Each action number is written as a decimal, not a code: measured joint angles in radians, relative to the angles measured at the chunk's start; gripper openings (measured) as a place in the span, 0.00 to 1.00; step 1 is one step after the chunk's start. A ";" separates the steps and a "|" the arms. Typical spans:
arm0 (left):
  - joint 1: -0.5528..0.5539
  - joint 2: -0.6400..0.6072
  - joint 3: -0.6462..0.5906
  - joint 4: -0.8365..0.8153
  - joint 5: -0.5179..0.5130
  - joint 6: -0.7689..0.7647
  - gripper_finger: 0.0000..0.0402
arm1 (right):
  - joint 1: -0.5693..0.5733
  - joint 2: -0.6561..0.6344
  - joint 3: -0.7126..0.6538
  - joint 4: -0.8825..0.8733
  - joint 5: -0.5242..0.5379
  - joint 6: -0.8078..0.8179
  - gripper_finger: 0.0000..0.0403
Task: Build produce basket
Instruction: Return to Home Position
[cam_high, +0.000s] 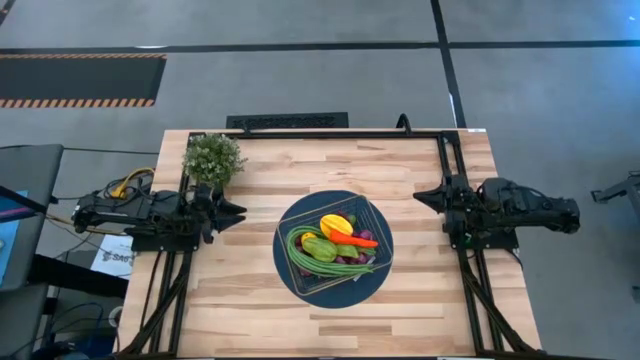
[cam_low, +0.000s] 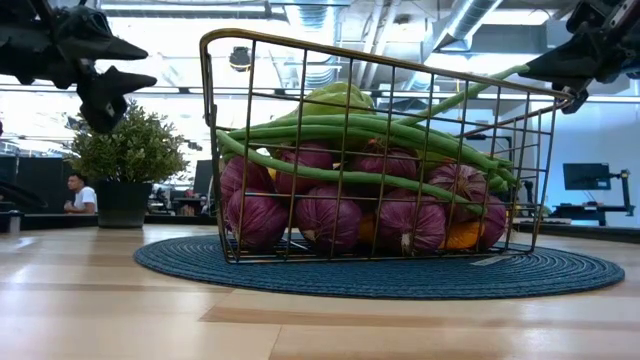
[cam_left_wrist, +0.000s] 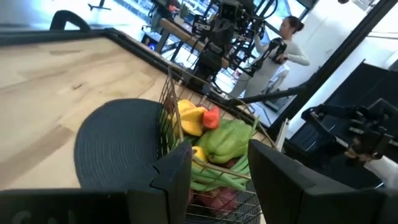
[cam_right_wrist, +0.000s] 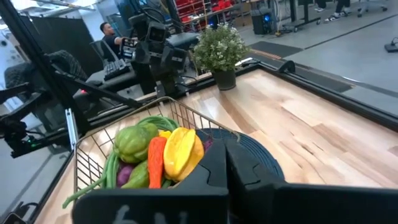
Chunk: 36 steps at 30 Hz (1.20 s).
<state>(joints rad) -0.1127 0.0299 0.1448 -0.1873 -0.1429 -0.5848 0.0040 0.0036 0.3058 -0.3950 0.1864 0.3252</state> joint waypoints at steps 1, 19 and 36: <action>0.000 0.000 0.000 0.001 0.000 0.008 0.36 | 0.000 0.000 0.000 0.000 0.000 0.000 0.00; 0.000 0.000 0.000 -0.035 0.025 0.389 0.01 | 0.000 0.000 0.000 0.029 0.000 -0.149 0.00; 0.001 0.000 0.000 -0.143 0.093 0.379 0.00 | 0.052 0.000 -0.180 0.308 0.070 -0.173 0.00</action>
<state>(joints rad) -0.1120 0.0299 0.1448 -0.3302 -0.0503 -0.2062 0.0557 0.0032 0.1260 -0.0869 0.2563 0.1522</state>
